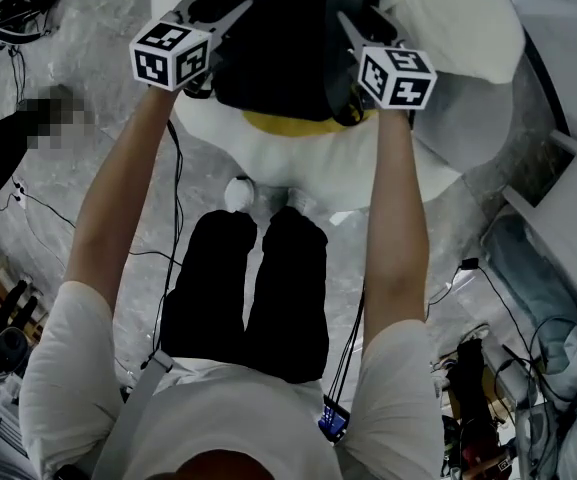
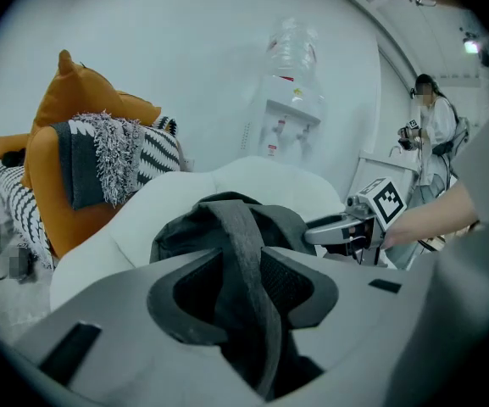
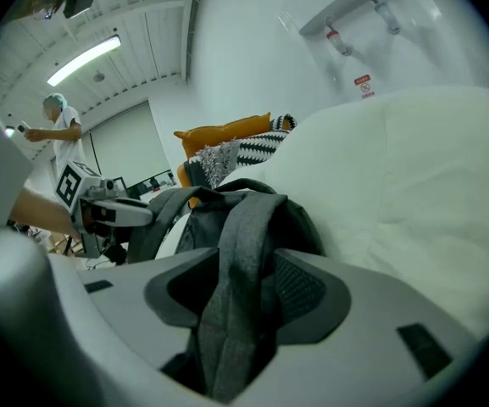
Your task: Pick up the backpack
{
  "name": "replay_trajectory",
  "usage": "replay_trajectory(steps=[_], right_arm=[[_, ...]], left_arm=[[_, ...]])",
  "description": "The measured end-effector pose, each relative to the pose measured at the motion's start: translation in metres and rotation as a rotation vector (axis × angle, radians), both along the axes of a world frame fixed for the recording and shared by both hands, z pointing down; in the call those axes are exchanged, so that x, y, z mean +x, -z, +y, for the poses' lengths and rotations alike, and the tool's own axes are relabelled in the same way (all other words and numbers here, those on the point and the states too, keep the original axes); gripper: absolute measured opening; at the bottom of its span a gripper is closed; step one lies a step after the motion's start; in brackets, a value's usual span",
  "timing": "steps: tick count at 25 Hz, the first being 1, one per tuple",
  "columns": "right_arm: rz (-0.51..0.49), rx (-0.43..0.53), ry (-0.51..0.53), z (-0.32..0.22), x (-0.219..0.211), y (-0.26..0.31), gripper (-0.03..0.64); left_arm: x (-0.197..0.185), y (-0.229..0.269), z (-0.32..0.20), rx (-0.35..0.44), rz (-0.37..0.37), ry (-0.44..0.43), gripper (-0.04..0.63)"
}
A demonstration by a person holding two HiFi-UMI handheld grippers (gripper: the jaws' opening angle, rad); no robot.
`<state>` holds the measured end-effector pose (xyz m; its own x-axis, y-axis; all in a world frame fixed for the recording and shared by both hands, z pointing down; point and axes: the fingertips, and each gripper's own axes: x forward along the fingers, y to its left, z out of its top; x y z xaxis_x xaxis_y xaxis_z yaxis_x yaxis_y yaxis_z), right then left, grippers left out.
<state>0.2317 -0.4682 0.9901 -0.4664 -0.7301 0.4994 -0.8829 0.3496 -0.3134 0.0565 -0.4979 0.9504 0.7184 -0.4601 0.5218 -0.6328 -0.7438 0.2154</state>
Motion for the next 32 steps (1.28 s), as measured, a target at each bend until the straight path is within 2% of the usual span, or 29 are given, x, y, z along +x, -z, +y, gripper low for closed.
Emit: replay_trajectory(steps=[3,7,9,12,19,32], right_arm=[[-0.019,-0.003,-0.003,-0.009,-0.005,0.000,0.178],[-0.033,-0.016,-0.004,-0.006,-0.010,0.000,0.169],[-0.030,-0.018,-0.014,-0.003,-0.008,0.004,0.093],[-0.041,-0.020,-0.008,0.001,-0.009,0.014,0.081],[-0.065,-0.027,0.003,0.015,-0.011,0.043,0.054],[-0.076,-0.050,0.006,0.059,-0.016,0.116,0.043]], left_arm=[[0.001,0.000,-0.003,0.001,-0.009,-0.010,0.134],[0.002,0.002,0.001,0.003,-0.013,-0.018,0.080],[0.003,0.006,0.003,0.003,-0.007,-0.021,0.067],[0.003,0.013,0.005,0.001,-0.003,-0.023,0.051],[0.004,0.036,0.019,-0.017,-0.002,-0.016,0.038],[0.001,0.107,0.057,-0.023,0.009,-0.025,0.037]])
